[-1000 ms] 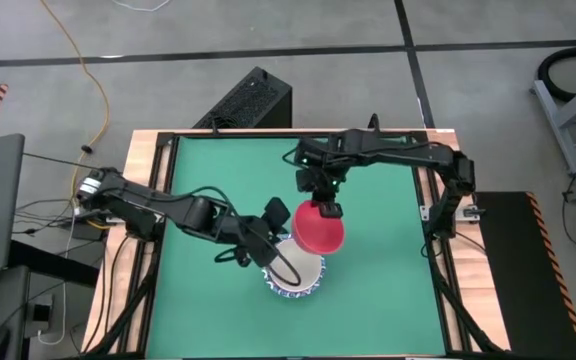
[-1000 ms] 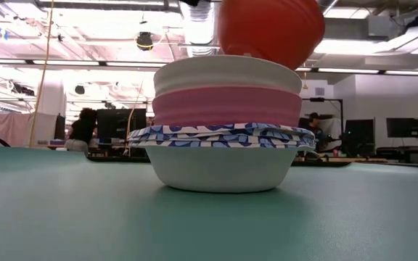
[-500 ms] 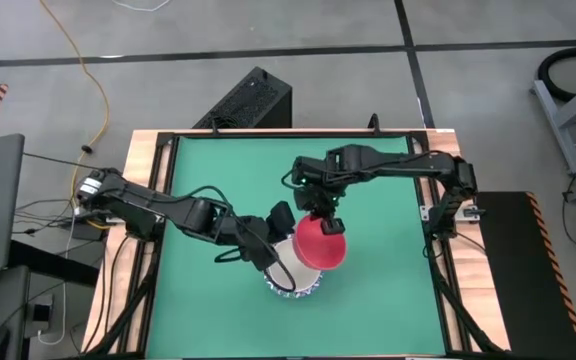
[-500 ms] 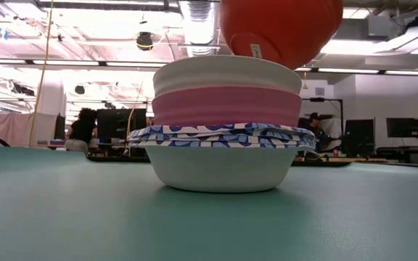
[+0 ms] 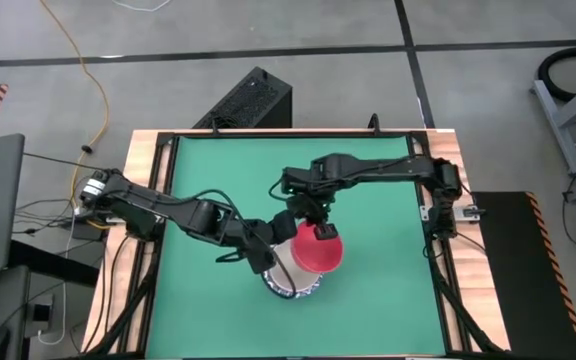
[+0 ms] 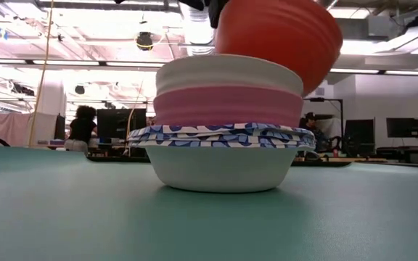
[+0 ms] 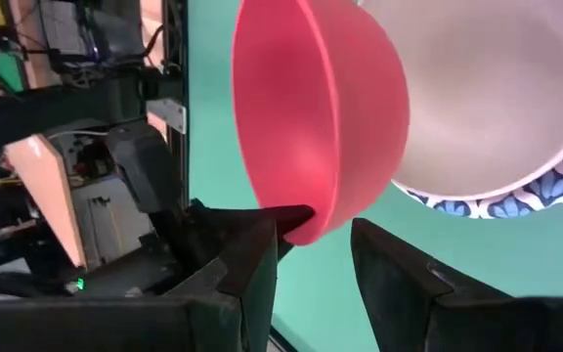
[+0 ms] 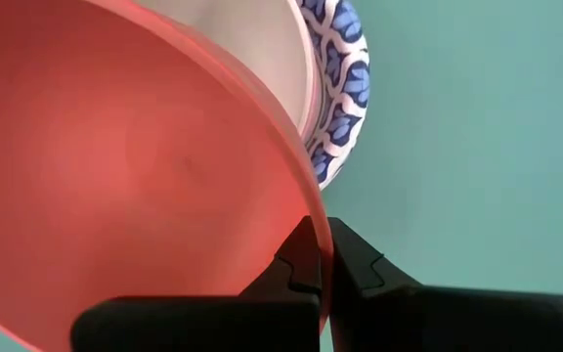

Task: Nest bowls inside each other
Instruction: Stack the orange bowl on top of the white bowl

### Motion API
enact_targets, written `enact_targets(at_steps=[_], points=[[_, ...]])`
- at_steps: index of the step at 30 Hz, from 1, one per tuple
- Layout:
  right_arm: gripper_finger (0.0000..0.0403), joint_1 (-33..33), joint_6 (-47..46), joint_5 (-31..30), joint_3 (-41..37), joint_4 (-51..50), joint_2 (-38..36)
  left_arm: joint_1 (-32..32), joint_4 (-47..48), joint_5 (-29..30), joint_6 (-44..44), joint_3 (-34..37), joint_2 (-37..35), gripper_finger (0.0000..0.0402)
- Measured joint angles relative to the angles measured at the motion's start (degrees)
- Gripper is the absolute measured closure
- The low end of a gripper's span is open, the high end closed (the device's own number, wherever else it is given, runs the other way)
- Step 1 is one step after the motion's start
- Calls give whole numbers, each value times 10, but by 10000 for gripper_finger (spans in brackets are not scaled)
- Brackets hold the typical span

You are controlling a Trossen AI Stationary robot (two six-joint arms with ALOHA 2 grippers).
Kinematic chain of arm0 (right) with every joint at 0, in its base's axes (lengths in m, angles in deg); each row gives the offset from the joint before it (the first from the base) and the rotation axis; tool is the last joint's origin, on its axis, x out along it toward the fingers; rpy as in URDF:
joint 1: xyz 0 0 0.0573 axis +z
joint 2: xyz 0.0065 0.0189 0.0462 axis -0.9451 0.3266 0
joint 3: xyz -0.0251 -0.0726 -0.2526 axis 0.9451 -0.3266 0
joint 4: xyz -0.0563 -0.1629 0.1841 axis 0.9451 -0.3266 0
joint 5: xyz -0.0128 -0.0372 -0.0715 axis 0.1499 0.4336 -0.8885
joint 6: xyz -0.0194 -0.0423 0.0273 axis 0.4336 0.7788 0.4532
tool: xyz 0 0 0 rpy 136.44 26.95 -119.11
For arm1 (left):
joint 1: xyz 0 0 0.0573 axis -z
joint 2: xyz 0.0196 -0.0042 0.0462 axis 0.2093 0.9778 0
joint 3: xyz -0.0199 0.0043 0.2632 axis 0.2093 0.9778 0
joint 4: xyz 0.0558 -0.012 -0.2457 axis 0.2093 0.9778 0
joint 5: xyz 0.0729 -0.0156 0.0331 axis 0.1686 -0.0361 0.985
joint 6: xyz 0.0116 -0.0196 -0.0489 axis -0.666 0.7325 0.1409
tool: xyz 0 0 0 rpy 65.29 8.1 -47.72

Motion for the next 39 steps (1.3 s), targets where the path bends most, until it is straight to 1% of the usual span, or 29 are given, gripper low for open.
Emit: enact_targets(at_steps=[6, 10, 13, 19, 23, 26, 30, 32, 35, 37, 39], points=[[390, -1, 14, 0, 0, -3, 21, 0, 31, -14, -3, 0, 0, 278], [390, 1, 14, -1, 3, -6, 21, 0, 24, -16, -11, 0, 2, 278], [390, 10, 14, -12, 23, -9, 21, -1, 21, -17, -21, 0, 2, 278], [390, 32, 26, -60, 82, -31, 21, -1, 12, -24, -38, 0, 2, 278], [390, 41, 40, -65, 122, -57, 31, -1, 12, -20, -47, 0, 2, 278], [390, 41, 53, -84, 183, -107, 64, -1, 17, -12, -50, 0, 2, 278], [390, 38, 73, -93, 296, -203, 132, 0, 19, 6, -48, 1, 2, 278], [390, 34, 80, -96, 336, -217, 164, 0, 38, 12, -37, 1, 0, 278], [390, 30, 91, -90, 321, -216, 163, 0, 66, 21, -19, 1, 0, 278], [390, 25, 87, -103, 324, -214, 168, -1, 81, 22, -6, 1, 0, 278], [390, 22, 86, -104, 325, -212, 168, -3, 81, 21, -5, 1, 0, 278]])
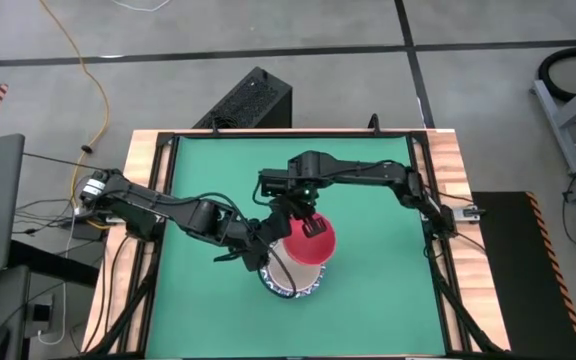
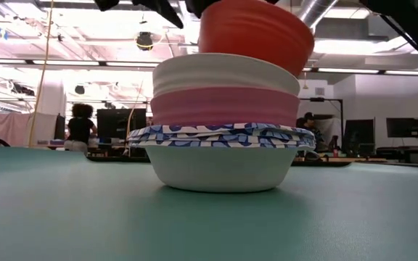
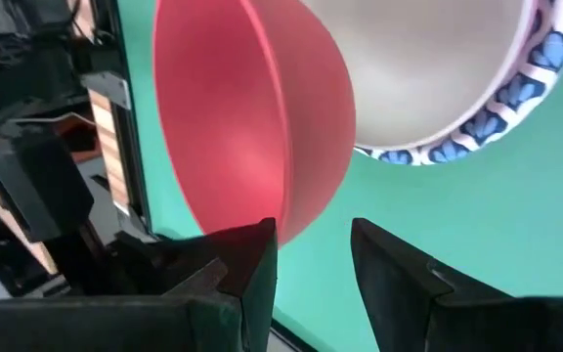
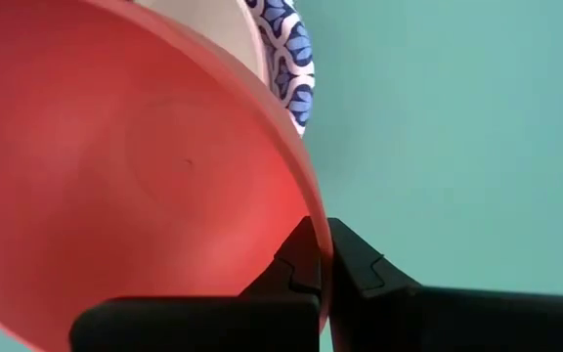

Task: Nest bowls inside each other
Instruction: Stack the orange bowl on top of the white bowl

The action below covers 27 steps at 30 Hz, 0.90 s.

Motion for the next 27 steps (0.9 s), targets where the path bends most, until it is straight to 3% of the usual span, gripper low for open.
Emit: enact_targets(at_steps=[17, 23, 27], points=[[390, 21, 67, -6, 0, -6, 1, -18, -30, -88, -34, 9, 0, 278], [390, 31, 111, 4, 0, 8, 1, 6, -39, -81, 16, 10, 0, 282], [390, 37, 120, 22, 0, 18, -4, 6, -52, -142, 54, 10, -8, 307]])
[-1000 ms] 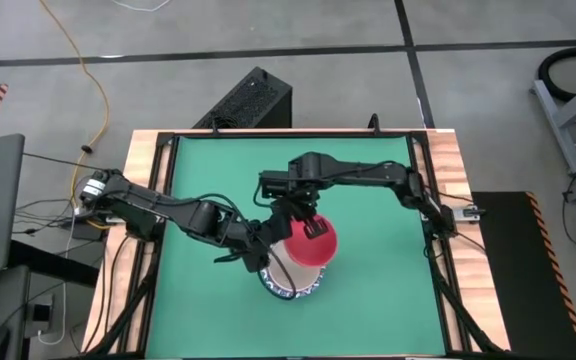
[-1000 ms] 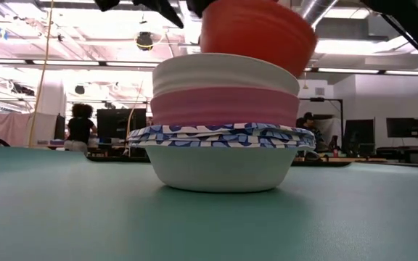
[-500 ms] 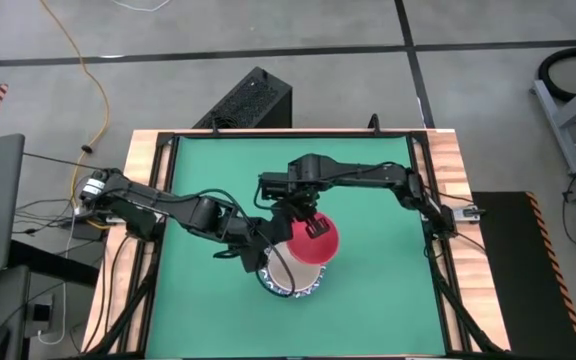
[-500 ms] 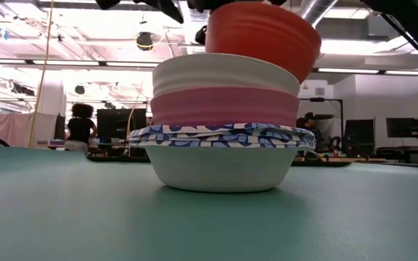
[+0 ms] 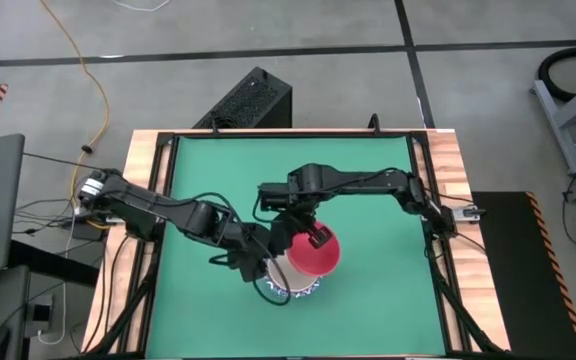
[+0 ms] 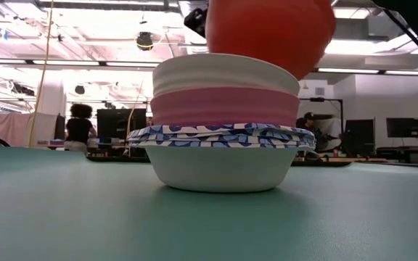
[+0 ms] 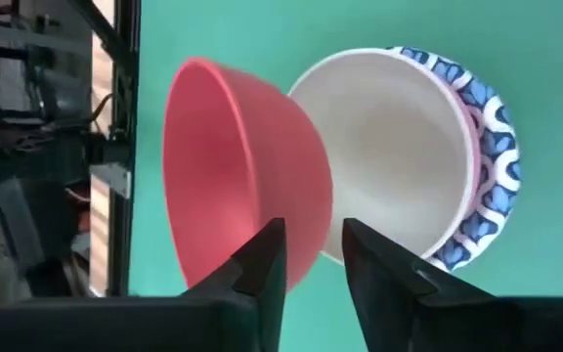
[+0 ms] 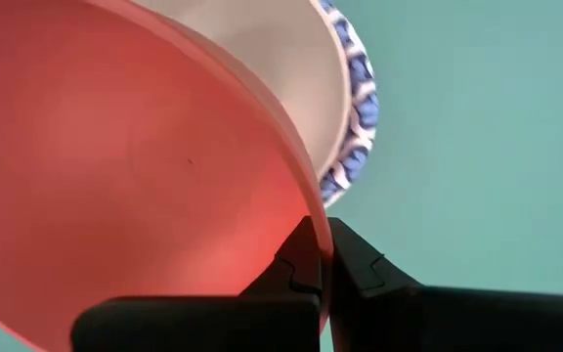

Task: Nest bowls inside each other
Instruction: Stack the orange bowl on top of the white bowl

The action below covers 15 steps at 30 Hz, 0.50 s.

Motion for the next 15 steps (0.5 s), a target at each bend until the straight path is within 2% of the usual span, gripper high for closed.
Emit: enact_targets(at_steps=[2, 5, 8, 12, 15], points=[[390, 4, 4, 16, 2, -1, -7, -5, -6, -5, 8, 0, -3, 322], [390, 4, -25, -18, 2, 20, -22, -3, -10, -4, 19, -1, -18, 342], [390, -6, -53, -16, 2, 50, -43, 1, -17, 28, 48, -1, -40, 357], [390, -53, -133, 46, 2, 81, -88, 9, 9, 89, 99, -1, -78, 370], [390, -95, -256, 75, 2, 87, -110, 15, 25, 125, 123, -3, -102, 375]])
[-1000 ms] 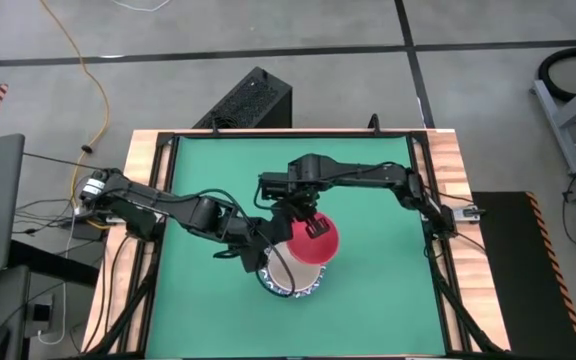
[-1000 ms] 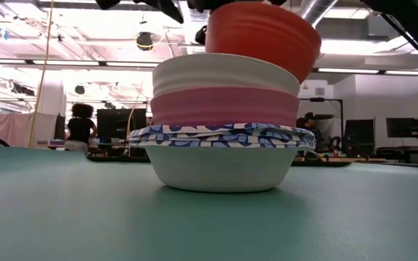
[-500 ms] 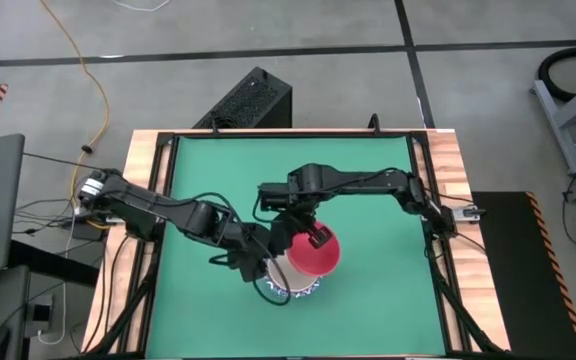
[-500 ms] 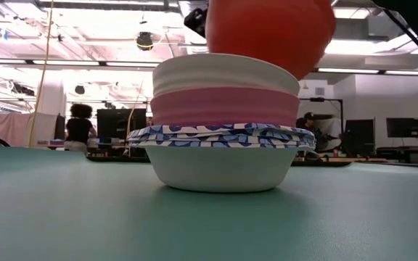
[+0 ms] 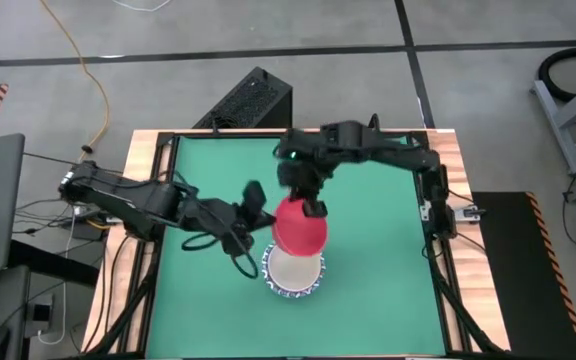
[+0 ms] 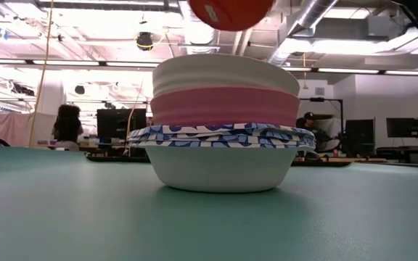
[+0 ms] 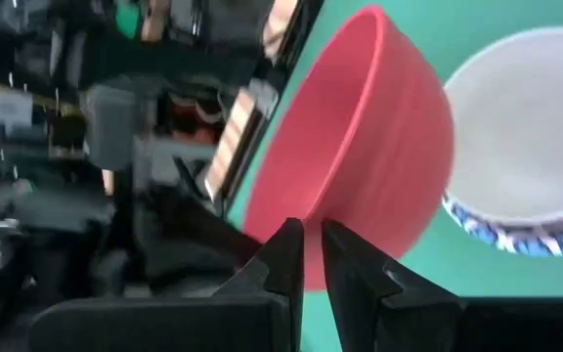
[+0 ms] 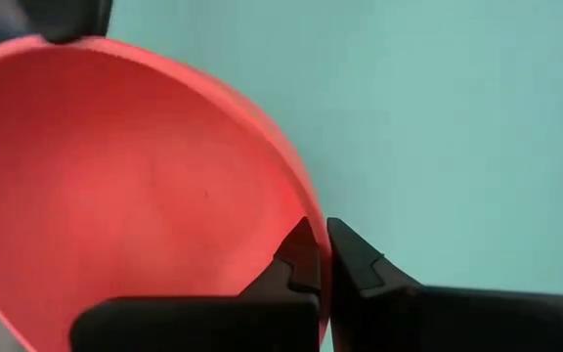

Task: Nest bowls inside each other
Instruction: Stack the orange bowl on top of the white bowl

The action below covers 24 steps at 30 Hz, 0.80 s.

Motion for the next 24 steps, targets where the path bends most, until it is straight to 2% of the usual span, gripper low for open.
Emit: enact_targets(at_steps=[5, 8, 10, 14, 18, 24], points=[[389, -47, -181, -19, 0, -7, -4, 3, 10, 61, 8, 1, -4, 376], [389, -60, -249, -58, 0, -3, 4, -3, 15, 78, 7, 2, 12, 376], [389, -71, -280, -59, -2, 0, 5, -3, 20, 98, 8, 3, 24, 376], [389, -81, -304, -60, -7, -7, 4, -3, 32, 153, 8, 3, 43, 376], [389, -78, -303, -63, -7, -11, 4, 0, 52, 214, -38, 3, 56, 376], [390, -69, -271, -64, -7, -11, 4, -1, 68, 190, -93, 2, 56, 376]])
